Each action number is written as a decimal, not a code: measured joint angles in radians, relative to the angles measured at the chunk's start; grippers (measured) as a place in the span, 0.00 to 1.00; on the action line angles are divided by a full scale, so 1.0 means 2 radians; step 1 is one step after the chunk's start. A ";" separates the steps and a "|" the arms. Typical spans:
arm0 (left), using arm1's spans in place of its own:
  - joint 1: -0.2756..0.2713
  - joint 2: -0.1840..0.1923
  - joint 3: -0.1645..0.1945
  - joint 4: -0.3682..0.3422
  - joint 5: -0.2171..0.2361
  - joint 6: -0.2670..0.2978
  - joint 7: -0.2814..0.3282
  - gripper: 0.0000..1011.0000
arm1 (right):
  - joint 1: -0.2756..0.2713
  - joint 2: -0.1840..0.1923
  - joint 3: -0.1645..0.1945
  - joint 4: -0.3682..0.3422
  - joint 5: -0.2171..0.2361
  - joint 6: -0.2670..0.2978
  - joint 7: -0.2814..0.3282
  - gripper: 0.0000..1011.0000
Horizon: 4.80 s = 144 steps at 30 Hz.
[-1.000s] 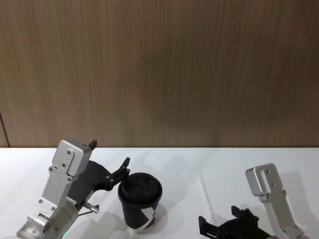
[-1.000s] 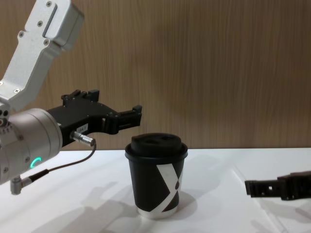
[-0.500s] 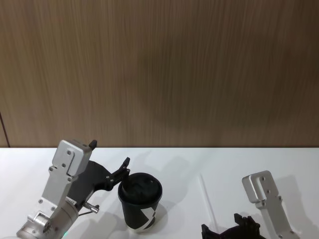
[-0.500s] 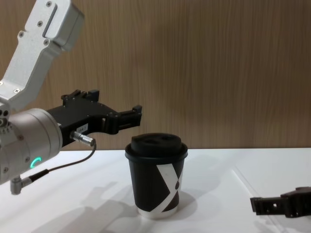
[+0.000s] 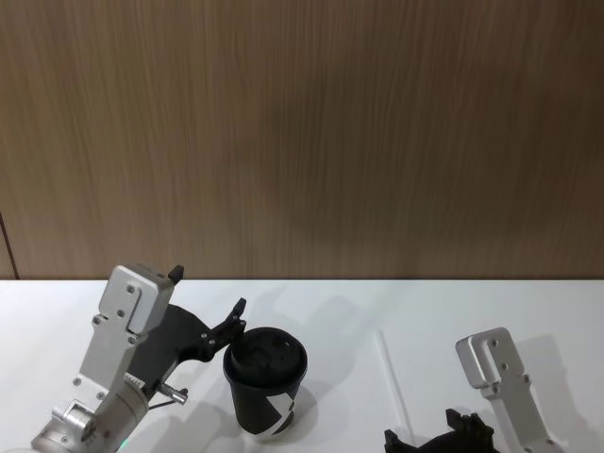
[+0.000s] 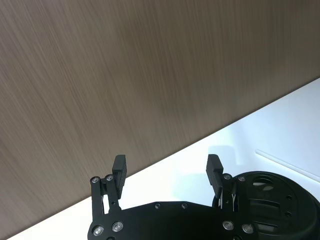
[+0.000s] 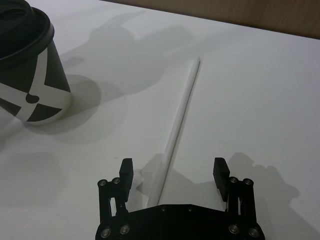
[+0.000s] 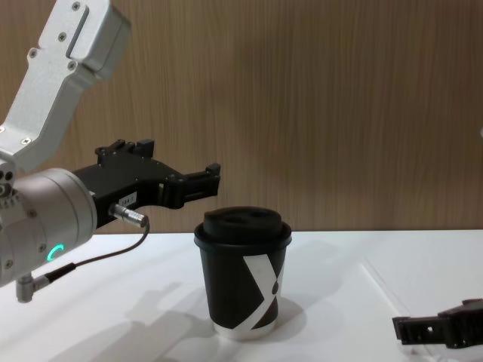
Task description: Pick up the straw with one hand, pass it to the other hand, and insert it into the cup.
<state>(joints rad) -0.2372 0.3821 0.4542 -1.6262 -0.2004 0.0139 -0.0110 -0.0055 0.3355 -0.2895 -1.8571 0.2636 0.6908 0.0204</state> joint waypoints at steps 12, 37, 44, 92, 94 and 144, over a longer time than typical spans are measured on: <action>0.000 0.000 0.000 0.000 0.000 0.000 0.000 0.99 | 0.002 -0.001 0.003 0.006 -0.006 -0.001 0.003 0.90; 0.000 0.000 0.000 0.000 0.000 0.000 0.000 0.99 | -0.011 0.004 -0.001 0.005 -0.012 0.002 0.024 0.17; 0.000 0.000 0.000 0.000 0.000 0.000 0.000 0.99 | -0.014 0.002 -0.001 0.004 -0.013 0.002 0.027 0.10; 0.000 0.000 0.000 0.000 0.000 0.000 0.000 0.99 | 0.010 -0.062 0.048 0.032 -0.028 -0.244 0.019 0.00; 0.000 0.000 0.000 0.000 0.000 0.000 0.000 0.99 | 0.010 -0.063 0.050 0.032 -0.023 -0.263 0.027 0.00; 0.000 0.000 0.000 0.000 0.000 0.000 0.000 0.99 | -0.001 -0.033 0.008 -0.013 0.212 -0.310 0.268 0.00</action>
<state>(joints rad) -0.2371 0.3821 0.4542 -1.6262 -0.2004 0.0139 -0.0109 -0.0065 0.2695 -0.2732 -1.8837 0.6873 0.0712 0.5562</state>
